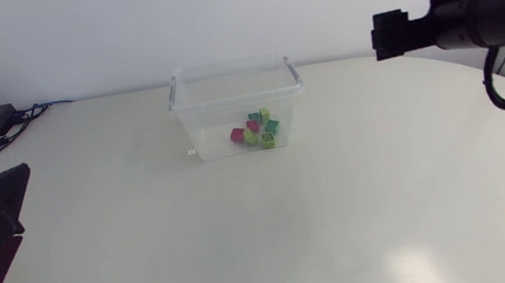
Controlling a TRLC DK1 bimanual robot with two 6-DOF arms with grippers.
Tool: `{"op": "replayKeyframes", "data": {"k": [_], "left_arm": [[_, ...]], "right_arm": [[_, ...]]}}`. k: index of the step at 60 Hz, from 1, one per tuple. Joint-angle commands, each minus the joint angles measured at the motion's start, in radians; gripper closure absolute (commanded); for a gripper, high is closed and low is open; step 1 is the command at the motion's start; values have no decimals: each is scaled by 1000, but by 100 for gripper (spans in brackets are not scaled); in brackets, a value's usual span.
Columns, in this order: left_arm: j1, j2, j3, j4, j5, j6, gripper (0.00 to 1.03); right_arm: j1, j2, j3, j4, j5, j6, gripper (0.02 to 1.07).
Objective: Place the duplo bricks in the container
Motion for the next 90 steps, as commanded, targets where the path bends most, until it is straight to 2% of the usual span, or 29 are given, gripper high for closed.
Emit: {"op": "replayKeyframes", "data": {"k": [1, 35, 90], "left_arm": [[20, -36, -48, 26, -9, 35, 4], [127, -188, -243, 234, -9, 93, 5], [93, -337, -566, 419, 62, -24, 5]], "right_arm": [[-24, -74, -93, 35, 10, -32, 6], [-143, -540, -519, 170, 12, -142, 6], [-270, -1063, -1003, 321, -224, -47, 6]]}}
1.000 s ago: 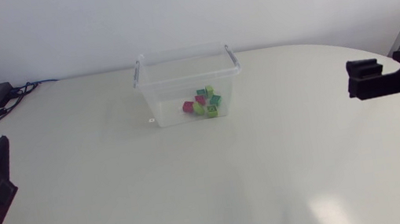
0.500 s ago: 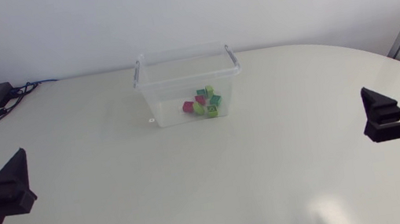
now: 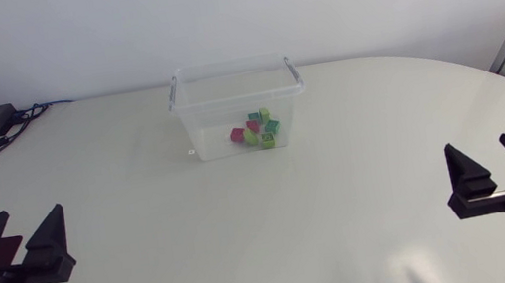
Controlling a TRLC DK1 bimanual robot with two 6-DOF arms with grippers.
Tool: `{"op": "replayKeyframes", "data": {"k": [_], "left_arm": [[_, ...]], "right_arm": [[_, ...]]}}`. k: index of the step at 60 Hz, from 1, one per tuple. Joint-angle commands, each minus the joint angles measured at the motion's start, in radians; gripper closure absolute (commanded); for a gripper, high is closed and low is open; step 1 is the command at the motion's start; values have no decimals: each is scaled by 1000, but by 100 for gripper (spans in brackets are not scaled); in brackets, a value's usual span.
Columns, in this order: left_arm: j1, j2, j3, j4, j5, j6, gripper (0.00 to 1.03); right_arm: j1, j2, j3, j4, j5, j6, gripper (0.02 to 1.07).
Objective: Place the duplo bricks in the container
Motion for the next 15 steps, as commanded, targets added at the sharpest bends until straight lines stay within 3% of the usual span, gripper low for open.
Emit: {"op": "replayKeyframes", "data": {"k": [1, 15], "left_arm": [[-9, -19, -50, 27, 16, -34, 5], [-12, -30, -75, 41, 22, -44, 5]], "right_arm": [[-17, -48, -60, 25, -24, 35, 6], [-28, -85, -96, 35, -44, 44, 6]]}}
